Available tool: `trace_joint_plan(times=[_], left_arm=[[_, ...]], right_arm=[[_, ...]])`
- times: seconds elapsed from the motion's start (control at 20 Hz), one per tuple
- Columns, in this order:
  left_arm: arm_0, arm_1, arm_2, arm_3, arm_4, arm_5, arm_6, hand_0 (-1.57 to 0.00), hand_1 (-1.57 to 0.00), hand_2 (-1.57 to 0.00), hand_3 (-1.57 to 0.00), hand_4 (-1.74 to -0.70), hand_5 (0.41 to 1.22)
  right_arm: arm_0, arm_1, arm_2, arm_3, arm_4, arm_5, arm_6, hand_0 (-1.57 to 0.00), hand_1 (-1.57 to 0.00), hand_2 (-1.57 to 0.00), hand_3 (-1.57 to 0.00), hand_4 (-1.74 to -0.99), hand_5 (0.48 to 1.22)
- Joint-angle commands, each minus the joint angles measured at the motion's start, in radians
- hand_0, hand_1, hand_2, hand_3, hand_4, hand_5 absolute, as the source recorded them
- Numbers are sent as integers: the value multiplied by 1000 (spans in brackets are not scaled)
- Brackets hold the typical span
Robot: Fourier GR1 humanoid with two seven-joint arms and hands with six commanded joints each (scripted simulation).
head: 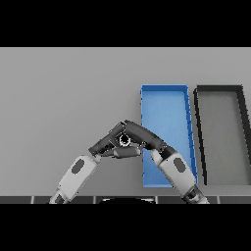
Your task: Pick up the blue pipe and place it into the blue bin.
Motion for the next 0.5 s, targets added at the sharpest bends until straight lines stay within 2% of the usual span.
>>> trace_joint_plan(times=[0.0, 0.1, 0.15, 0.2, 0.3, 0.35, 0.4, 0.45], left_arm=[[4, 0, 4, -5, 0, -9, 11, -1571, -1568, -1571, -1532, -1729, 1221], [5, 2, 11, -13, -4, -15, 27, -1571, -1569, -1571, -1546, -1729, 1221], [2, -5, 14, -10, -6, -22, 18, -1571, -1569, -1571, -1442, -1724, 1221], [12, -8, 7, -22, -25, -17, 16, -1569, -1513, -1458, -1468, -1656, 1221], [12, 3, 5, -23, -74, -28, 7, -1045, -991, -950, -963, -1426, 1221], [4, 8, 19, -22, -70, -54, 13, -836, -793, -760, -770, -1320, 1221], [10, 9, 15, -7, -97, -73, -30, -668, -634, -608, -616, -1226, 1221], [18, 10, 15, -15, -122, -83, -43, -535, -507, -486, -492, -1144, 1221]], right_arm=[[13, 2, 14, -5, 4, -3, -13, -1496, -1496, -1497, -1478, -1455, 1123], [15, 9, -2, 4, -36, -11, -25, -1523, -1523, -1524, -1512, -1470, 1158], [19, 9, -1, 2, -40, -15, -38, -1532, -1533, -1533, -1523, -1475, 1171], [16, 8, 1, 0, -36, -27, -41, -1540, -1540, -1541, -1533, -1478, 1181], [3, 7, 10, 1, -23, -36, -13, -1551, -1551, -1552, -1547, -1483, 1195], [6, 7, 17, -6, -17, -46, -23, -1555, -1555, -1555, -1552, -1484, 1201], [4, 10, 24, -7, -15, -53, 6, -1558, -1558, -1559, -1555, -1485, 1205], [4, 4, 18, -6, -22, -56, 1, -1561, -1561, -1561, -1559, -1486, 1208]])
